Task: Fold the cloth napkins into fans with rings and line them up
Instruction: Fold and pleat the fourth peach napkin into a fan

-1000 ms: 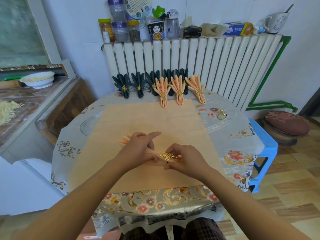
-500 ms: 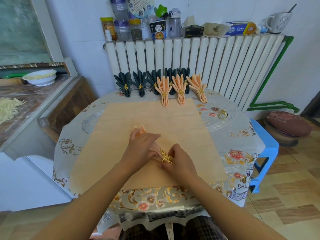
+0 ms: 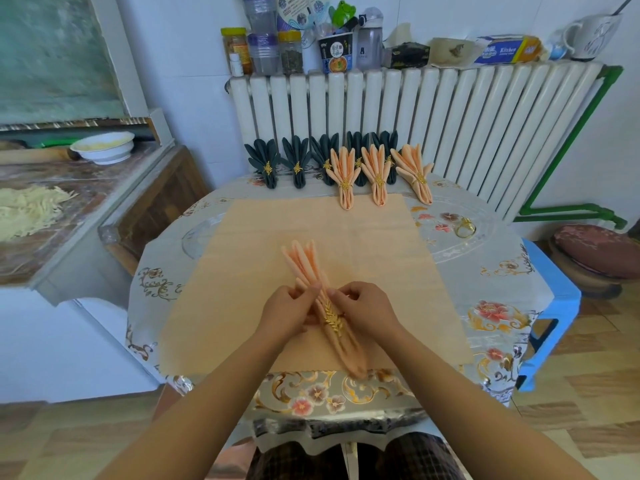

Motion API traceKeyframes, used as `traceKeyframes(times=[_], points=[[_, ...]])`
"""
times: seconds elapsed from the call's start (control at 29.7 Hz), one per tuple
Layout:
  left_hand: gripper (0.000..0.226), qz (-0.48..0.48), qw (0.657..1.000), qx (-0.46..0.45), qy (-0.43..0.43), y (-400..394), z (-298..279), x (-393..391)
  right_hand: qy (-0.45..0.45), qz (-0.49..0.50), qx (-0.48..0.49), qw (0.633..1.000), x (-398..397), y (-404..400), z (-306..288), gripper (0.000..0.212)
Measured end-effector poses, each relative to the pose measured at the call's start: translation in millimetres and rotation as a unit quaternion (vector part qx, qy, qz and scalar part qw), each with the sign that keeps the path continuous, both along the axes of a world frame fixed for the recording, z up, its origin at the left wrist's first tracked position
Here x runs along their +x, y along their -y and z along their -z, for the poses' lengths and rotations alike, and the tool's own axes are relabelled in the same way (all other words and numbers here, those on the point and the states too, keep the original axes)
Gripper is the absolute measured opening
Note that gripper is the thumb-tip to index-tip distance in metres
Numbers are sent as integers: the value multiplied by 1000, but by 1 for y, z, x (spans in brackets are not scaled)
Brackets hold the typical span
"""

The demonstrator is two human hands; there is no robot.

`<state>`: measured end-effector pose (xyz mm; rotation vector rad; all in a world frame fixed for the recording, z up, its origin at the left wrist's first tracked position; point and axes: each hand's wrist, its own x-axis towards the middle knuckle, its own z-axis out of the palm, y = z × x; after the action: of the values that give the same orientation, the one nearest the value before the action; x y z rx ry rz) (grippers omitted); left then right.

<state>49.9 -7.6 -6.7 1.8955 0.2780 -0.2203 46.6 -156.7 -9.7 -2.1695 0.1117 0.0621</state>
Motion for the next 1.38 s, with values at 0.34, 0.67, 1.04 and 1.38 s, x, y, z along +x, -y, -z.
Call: traceKeyframes(times=[0.34,0.67,1.04,1.38], points=[[29,-54,996,-65,1,3,9,9,-31,42,26,998,1,-11,-4,15],[20,-87,989,-108,-47,0,10,13,-67,71,72,993,-1,-11,2,17],[37,-100,994,-1,-43,-9,1,21,-88,98,35,991,8,1,-5,21],[33,-29,995,-38,92,16,-24,79,5,107,138,985,76,-6,-25,36]])
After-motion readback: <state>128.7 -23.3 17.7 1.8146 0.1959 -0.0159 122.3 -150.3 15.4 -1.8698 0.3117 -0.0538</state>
